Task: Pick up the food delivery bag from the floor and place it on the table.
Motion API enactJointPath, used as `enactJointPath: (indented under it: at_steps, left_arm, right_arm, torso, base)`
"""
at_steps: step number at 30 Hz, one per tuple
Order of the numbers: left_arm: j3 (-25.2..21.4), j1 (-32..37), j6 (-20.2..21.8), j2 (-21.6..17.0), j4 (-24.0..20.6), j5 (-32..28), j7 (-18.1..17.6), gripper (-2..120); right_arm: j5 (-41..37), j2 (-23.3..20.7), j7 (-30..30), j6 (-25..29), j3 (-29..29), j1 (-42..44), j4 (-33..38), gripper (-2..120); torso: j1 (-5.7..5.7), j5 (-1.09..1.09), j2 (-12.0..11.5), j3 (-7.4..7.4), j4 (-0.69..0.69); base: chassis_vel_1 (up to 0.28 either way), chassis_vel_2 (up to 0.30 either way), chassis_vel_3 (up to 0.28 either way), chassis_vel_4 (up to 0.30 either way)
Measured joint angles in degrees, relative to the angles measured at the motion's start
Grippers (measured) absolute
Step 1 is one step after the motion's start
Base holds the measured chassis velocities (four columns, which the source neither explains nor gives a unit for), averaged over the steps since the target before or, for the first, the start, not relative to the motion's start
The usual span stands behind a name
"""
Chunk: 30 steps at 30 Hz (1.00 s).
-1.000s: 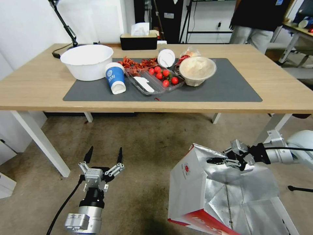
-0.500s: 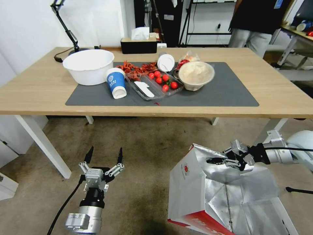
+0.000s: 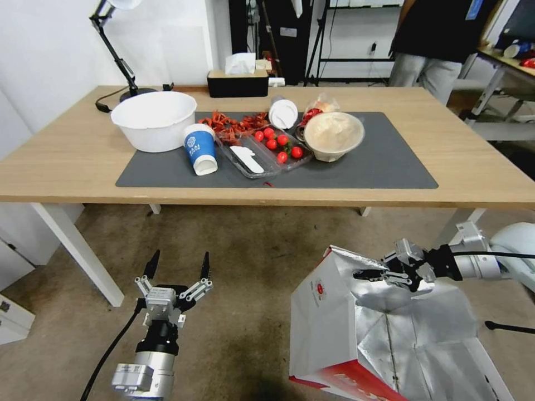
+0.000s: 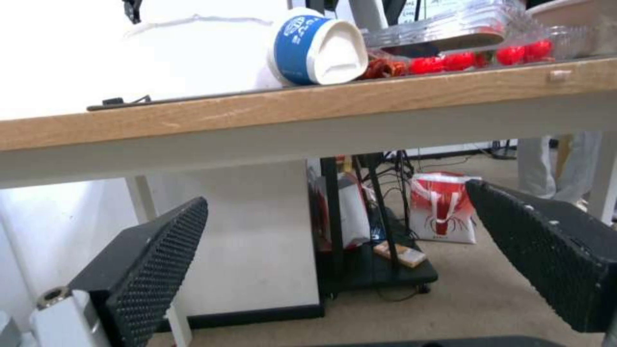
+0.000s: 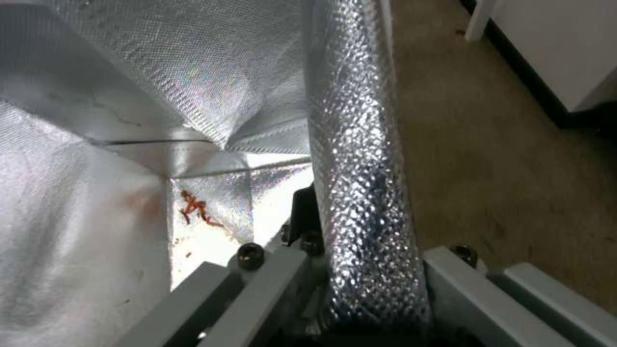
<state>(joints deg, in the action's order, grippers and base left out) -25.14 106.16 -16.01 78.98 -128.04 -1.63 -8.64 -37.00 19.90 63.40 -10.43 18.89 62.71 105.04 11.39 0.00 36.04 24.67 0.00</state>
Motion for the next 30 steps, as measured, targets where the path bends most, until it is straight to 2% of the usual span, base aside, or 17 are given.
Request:
enactJointPath:
  at_steps: [30]
  left_arm:
    - [0.16, 0.03, 0.23, 0.14, 0.04, -0.03, 0.25, 100]
  right_arm:
    - [0.05, 0.05, -0.06, 0.1, -0.3, -0.26, -0.03, 0]
  torso:
    - [2.99, 0.0, 7.41, 4.41, 0.0]
  base:
    - [0.0, 0.0, 0.0, 0.0]
